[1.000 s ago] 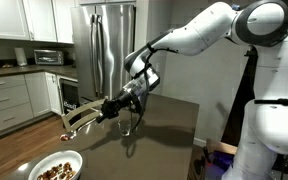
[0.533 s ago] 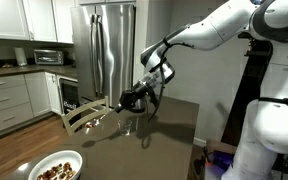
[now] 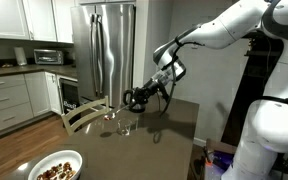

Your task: Scoop a spoonful of things from the bowl and put them in the glass

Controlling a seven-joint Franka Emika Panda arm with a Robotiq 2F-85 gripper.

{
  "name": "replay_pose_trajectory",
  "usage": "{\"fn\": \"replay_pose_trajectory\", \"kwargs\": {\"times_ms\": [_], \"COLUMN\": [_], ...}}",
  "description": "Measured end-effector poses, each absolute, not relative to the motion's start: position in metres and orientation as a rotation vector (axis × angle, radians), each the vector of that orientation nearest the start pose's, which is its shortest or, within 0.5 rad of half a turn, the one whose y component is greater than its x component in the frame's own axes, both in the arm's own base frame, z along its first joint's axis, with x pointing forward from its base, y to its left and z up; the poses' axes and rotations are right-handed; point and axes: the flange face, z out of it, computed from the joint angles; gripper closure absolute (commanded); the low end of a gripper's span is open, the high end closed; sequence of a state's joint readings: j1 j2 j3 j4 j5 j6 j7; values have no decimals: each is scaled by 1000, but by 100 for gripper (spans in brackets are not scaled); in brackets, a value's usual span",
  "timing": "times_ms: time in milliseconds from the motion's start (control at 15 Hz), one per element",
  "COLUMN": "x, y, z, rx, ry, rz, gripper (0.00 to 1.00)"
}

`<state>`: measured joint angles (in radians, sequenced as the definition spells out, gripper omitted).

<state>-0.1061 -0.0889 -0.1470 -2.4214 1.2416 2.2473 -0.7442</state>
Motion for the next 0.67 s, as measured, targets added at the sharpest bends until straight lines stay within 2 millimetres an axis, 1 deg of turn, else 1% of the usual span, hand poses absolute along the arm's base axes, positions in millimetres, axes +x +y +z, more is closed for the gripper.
{"fn": "replay_pose_trajectory", "kwargs": {"times_ms": [267,667], "x": [460,446], "y": [-122,-145], "z": [343,334], "rx": [-2231,-2236], "ry": [523,611], "rz": [-445,-425], "gripper": [96,96]}}
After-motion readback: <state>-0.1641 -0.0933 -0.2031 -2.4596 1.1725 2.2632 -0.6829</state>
